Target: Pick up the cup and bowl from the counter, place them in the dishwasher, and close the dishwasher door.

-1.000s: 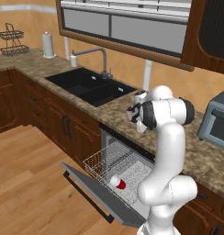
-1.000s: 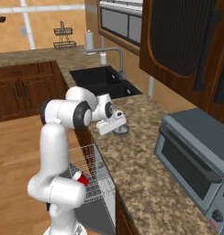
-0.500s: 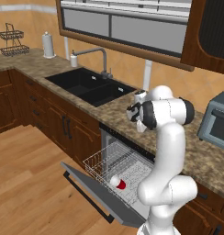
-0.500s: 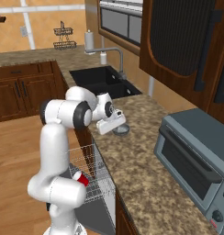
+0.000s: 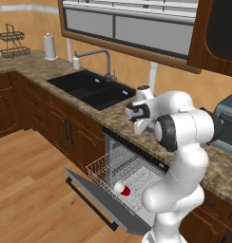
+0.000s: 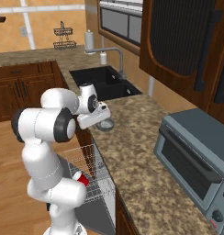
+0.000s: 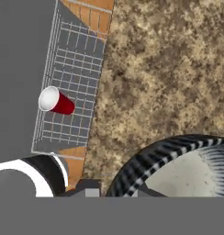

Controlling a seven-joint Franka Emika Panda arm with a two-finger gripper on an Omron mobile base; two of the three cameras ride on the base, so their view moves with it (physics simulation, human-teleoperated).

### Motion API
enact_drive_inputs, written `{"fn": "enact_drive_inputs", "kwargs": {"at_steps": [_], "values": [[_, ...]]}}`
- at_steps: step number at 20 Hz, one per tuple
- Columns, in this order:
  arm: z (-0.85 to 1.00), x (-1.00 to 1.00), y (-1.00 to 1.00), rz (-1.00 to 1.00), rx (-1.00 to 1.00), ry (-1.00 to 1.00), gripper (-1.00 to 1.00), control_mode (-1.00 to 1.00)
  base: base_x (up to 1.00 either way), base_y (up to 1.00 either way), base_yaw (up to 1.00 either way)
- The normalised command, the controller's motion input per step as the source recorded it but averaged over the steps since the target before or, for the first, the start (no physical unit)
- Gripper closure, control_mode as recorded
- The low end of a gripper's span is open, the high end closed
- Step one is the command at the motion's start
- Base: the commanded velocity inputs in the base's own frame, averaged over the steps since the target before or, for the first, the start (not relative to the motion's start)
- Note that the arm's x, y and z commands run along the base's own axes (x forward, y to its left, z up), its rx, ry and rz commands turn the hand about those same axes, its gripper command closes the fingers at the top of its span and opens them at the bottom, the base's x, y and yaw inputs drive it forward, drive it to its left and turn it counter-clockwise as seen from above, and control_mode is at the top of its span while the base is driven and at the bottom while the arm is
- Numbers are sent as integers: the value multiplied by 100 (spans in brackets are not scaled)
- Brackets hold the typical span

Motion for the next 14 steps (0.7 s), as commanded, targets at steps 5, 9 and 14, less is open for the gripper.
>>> {"fn": "enact_drive_inputs", "kwargs": {"at_steps": [5,9,14], "values": [[54,-100,94,0,36,0,100,-100,0,0,0],[13,-92,96,0,29,18,100,-100,0,0,0],[-68,-19,99,0,3,22,100,-100,0,0,0]]}}
